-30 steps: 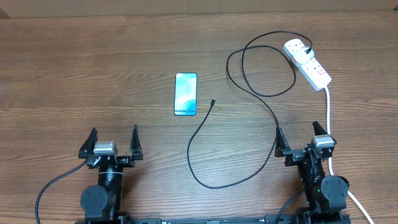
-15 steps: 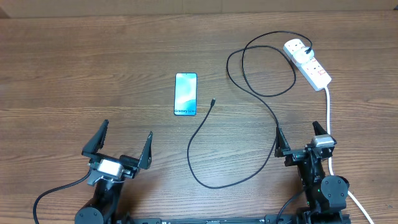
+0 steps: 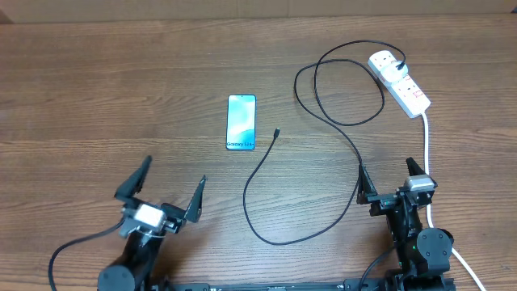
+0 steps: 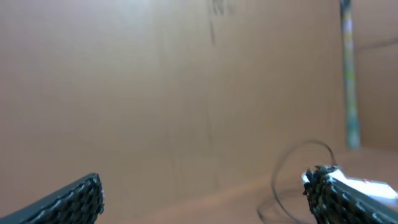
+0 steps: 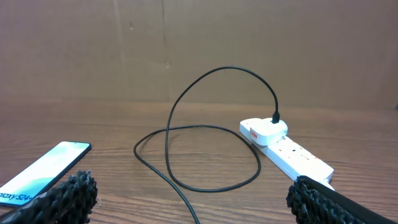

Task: Plug charger to phone and switch on socket
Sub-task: 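Raise the left arm and move the left gripper over the phone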

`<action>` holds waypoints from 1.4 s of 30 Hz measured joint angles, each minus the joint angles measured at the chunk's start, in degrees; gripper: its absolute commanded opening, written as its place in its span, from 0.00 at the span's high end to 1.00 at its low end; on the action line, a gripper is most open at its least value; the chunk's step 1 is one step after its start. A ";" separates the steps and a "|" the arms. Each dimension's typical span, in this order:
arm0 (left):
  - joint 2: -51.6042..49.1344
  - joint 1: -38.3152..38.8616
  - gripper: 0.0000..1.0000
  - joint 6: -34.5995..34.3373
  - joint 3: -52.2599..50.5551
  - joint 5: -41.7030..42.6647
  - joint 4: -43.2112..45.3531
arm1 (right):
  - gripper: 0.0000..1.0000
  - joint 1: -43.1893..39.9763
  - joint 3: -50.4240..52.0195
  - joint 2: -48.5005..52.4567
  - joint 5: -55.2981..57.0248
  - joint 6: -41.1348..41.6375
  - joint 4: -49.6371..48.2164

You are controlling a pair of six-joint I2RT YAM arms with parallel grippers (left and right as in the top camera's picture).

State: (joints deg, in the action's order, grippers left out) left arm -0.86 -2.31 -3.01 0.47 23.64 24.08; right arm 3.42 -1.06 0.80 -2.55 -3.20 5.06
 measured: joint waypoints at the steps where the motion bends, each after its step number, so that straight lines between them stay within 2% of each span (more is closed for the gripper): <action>1: 0.00 0.00 0.00 0.00 0.00 -1.18 2.21 | 0.00 -0.02 0.00 0.00 0.00 0.02 0.00; 5: 0.00 0.00 0.00 0.00 0.00 -7.04 8.98 | 0.00 -0.02 0.00 0.00 0.00 0.00 0.04; 11: 0.00 0.00 0.00 0.00 1.31 -13.38 8.72 | 0.00 0.00 0.00 0.00 0.00 0.00 0.04; 15: -1.75 0.00 0.00 0.00 6.05 -14.91 7.52 | 0.00 0.00 0.00 0.00 0.00 -0.02 0.00; 19: -7.82 0.00 0.00 0.00 13.44 -15.21 5.99 | 0.00 -0.02 0.00 0.00 -0.02 0.00 0.00; 23: -17.77 0.00 0.00 0.02 22.05 -10.71 4.31 | 0.00 -0.02 0.00 0.00 -0.02 0.00 -0.02; 25: -23.80 0.00 0.00 -0.02 28.11 -7.98 -0.61 | 0.00 -0.02 0.00 0.00 -0.02 -0.02 0.02; 27: -30.49 0.00 0.00 -0.07 35.69 -6.16 -9.70 | 0.00 -0.02 0.00 0.00 -0.02 0.00 0.00; 31: -45.83 0.00 0.00 0.68 56.11 -4.42 -38.75 | 0.00 -0.02 0.00 0.00 -0.02 -0.02 -0.04; 35: -60.28 0.00 0.00 2.19 75.03 -1.20 -59.36 | 0.00 -0.02 0.00 0.00 -0.02 0.00 -0.02; 37: -65.11 0.00 0.00 2.47 79.84 1.79 -64.57 | 0.00 -0.02 0.00 0.00 -0.04 -0.02 -0.07; 39: -70.18 0.02 0.00 2.32 82.47 5.86 -65.48 | 0.00 0.00 0.00 0.00 -0.02 0.00 -0.07; 42: -75.63 1.05 0.00 -0.02 83.54 6.08 -67.36 | 0.00 0.00 0.00 0.00 -0.02 0.00 -0.07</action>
State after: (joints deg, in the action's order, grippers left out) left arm -76.49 -1.26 -3.03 84.01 29.71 -43.29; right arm 3.42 -1.06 0.80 -2.57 -3.20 4.99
